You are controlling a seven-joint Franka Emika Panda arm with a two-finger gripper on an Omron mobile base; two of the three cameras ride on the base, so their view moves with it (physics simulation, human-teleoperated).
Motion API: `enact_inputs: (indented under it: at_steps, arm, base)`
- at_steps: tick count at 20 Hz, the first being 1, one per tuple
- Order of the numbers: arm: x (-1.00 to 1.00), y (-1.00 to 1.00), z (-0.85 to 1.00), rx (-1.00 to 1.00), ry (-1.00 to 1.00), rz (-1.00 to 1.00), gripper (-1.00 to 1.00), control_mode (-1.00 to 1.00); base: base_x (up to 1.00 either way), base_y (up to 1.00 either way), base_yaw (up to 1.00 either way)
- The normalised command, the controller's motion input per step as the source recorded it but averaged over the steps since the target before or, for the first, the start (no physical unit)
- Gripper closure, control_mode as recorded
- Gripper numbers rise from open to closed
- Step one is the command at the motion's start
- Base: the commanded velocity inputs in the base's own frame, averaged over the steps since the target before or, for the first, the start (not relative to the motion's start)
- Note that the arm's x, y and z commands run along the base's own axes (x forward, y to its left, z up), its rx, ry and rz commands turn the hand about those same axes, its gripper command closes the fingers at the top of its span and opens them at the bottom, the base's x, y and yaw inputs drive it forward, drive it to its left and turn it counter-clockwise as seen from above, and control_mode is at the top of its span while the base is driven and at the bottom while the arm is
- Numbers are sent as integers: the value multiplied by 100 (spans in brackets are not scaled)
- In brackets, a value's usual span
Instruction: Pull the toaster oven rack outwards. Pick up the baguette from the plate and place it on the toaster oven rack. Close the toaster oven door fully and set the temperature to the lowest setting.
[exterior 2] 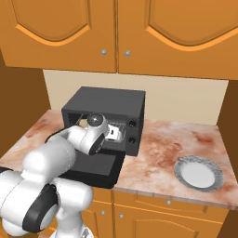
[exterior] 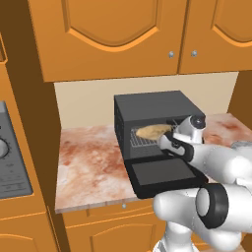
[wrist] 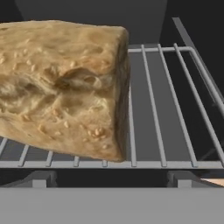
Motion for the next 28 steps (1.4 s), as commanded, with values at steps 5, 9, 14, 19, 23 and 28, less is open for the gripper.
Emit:
enact_inputs:
  at_steps: [5,9,14,19,23,28]
  arm:
    - [35,2,0,0,-7,-5,-100,-100]
    - [53,0,2,0,-5,-6,-100,-100]
    - [33,0,10,0,-2,-4,-100,-100]
    - [-65,0,19,0,0,0,-100,-100]
    - [-100,0,29,2,0,0,-100,-100]
    - [-58,-1,82,1,0,0,-100,-100]
  base:
    - [0,0,0]
    - [0,0,0]
    - [0,0,0]
    - [0,0,0]
    - [0,0,0]
    - [0,0,0]
